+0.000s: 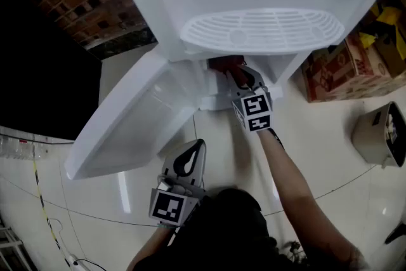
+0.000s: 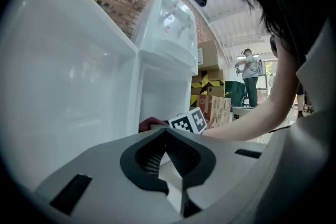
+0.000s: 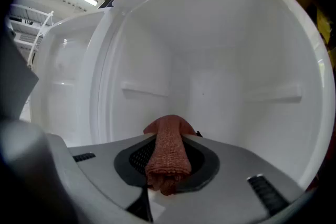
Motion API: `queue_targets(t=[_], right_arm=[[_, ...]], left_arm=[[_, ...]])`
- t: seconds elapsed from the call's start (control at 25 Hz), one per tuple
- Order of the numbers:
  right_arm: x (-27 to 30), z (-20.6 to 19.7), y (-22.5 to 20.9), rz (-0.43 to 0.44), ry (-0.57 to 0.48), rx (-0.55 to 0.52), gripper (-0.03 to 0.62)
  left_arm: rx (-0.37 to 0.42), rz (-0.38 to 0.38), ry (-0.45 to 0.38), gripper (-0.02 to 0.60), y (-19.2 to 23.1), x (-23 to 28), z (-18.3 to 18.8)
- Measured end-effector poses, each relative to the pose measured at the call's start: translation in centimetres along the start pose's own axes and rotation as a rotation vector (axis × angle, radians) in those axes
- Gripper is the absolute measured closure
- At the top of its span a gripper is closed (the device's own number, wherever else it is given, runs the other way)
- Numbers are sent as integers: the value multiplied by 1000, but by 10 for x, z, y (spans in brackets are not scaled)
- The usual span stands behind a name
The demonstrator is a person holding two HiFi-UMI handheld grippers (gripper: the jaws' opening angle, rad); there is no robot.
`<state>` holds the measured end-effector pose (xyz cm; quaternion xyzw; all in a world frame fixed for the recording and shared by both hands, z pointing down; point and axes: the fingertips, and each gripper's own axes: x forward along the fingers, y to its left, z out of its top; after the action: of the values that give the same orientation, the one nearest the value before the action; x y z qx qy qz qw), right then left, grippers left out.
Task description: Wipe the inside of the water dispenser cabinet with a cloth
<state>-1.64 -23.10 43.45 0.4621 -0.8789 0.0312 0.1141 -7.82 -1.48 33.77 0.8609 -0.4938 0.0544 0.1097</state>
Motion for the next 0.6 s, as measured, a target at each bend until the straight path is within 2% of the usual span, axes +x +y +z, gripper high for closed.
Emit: queue_targets(t=[0.16,0.36,0.6], right_arm=[[19,-1,3,32,-16,-49,516],[34,16,4,45,-51,-96,516],[50,16,4,68,-15,-72,516]], left_arm=[[18,-10,-30,604,-8,9,12],[42,-15,7,604,-14,2,2],[41,-27,27,604,-23,-2,-9]])
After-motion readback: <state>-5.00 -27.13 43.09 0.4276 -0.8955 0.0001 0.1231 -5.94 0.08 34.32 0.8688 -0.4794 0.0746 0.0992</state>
